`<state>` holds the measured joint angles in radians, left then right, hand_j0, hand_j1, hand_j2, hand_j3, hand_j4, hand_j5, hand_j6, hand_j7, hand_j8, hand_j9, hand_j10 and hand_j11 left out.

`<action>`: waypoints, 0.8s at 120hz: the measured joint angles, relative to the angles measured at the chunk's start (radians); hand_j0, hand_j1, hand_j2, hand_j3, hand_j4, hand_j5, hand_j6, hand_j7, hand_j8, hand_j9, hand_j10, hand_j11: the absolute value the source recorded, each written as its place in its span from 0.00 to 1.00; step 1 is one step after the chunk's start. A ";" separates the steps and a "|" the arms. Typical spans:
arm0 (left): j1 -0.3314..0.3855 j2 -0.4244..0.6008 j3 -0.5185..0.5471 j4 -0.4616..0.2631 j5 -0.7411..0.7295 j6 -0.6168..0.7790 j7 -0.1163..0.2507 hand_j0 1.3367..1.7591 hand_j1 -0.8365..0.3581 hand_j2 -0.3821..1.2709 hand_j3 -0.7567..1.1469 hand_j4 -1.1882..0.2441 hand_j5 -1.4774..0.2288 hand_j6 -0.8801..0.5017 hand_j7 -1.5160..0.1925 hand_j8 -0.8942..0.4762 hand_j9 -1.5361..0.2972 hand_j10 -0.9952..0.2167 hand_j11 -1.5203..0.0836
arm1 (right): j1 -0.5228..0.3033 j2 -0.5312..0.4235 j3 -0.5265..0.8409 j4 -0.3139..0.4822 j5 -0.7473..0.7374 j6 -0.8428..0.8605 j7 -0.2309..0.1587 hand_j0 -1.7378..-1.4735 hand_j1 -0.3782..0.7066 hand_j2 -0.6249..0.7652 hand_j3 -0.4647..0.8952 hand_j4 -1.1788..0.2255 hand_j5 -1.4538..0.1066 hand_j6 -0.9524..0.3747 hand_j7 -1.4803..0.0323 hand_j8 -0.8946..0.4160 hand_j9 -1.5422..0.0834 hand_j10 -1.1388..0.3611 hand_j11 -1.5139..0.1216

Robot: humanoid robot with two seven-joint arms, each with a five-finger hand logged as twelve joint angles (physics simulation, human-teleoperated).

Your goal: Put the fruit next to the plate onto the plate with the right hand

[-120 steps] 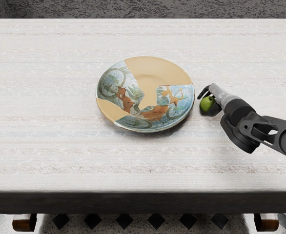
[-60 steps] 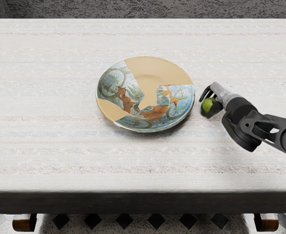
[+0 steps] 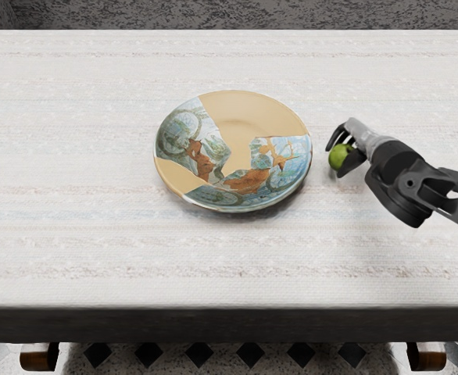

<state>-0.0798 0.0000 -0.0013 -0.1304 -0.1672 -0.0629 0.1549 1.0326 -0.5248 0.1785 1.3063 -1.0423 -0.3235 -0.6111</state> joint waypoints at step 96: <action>0.001 0.000 0.000 0.000 0.000 0.000 0.000 0.76 0.97 0.23 0.40 0.82 0.85 0.62 0.87 0.64 0.82 0.80 0.93 | 0.111 0.083 0.080 0.044 -0.002 0.140 0.000 0.32 0.65 0.71 0.34 0.35 0.25 0.40 0.34 0.46 0.32 0.43 0.30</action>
<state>-0.0785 0.0000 -0.0011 -0.1304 -0.1672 -0.0629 0.1549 1.1433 -0.4414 0.2585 1.3501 -1.0441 -0.1834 -0.6110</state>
